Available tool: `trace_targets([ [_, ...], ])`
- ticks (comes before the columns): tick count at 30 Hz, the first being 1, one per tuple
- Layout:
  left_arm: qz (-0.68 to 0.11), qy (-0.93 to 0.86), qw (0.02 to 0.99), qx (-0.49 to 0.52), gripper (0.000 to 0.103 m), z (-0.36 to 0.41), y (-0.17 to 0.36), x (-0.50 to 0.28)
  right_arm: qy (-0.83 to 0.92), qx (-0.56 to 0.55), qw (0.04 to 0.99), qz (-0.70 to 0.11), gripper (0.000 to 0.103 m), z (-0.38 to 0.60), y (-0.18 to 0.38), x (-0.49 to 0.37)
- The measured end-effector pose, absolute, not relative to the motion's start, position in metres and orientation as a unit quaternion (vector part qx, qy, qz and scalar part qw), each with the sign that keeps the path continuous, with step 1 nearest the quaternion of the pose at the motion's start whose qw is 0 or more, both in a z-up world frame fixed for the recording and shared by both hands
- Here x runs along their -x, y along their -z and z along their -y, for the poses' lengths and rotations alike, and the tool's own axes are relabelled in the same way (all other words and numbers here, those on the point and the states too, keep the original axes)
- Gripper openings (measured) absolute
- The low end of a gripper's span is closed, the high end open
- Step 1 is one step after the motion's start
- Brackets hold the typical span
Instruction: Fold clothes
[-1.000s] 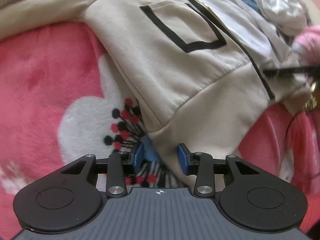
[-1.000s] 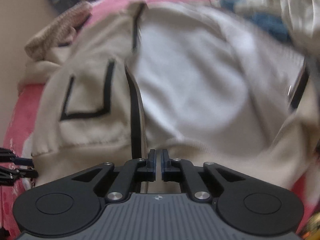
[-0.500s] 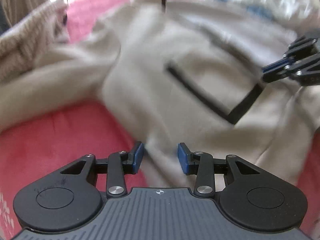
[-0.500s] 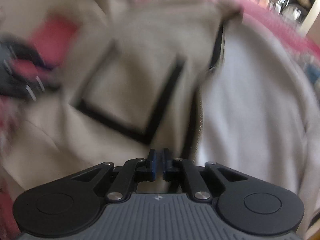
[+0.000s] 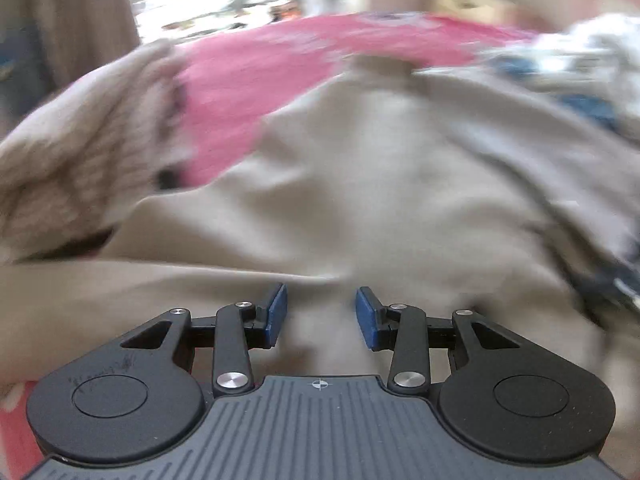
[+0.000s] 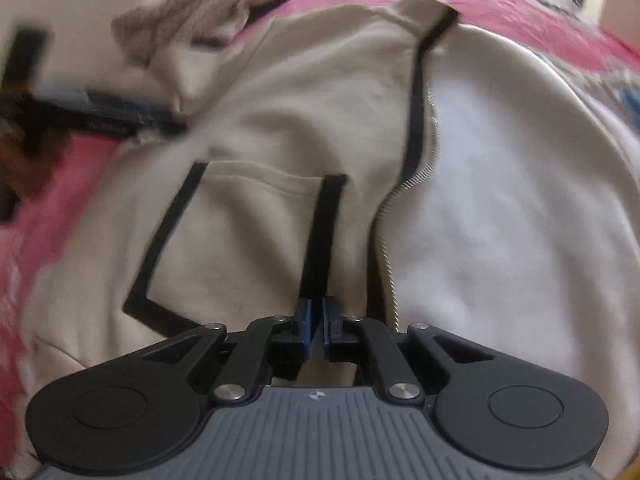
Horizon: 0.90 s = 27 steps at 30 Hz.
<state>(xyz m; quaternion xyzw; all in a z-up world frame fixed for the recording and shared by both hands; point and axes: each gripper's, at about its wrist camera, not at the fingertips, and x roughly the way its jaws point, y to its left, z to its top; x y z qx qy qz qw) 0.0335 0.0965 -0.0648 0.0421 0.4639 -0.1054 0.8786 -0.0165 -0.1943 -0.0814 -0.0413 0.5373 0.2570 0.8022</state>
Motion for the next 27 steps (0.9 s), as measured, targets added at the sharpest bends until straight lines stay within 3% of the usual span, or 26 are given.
trace_targets([
  [3, -0.465, 0.104, 0.879, 0.011, 0.045, -0.110, 0.066, -0.036, -0.250, 0.016, 0.800, -0.546, 0.006, 0.202, 0.067, 0.012],
  [8, -0.428, 0.133, 0.894, 0.011, 0.045, -0.096, 0.041, -0.049, -0.249, 0.009, 0.839, -0.484, 0.010, 0.196, 0.044, -0.015],
  [12, -0.408, 0.142, 0.902, 0.014, 0.045, -0.077, 0.042, -0.084, -0.232, 0.021, 0.827, -0.511, 0.006, 0.191, 0.075, -0.034],
  [17, -0.426, 0.089, 0.900, 0.010, 0.045, -0.075, 0.079, -0.117, -0.225, -0.004, 0.830, -0.510, 0.009, 0.201, 0.078, -0.032],
  [27, -0.395, 0.146, 0.906, 0.036, 0.046, -0.018, 0.064, -0.175, -0.229, -0.025, 0.831, -0.506, 0.008, 0.203, 0.093, -0.031],
])
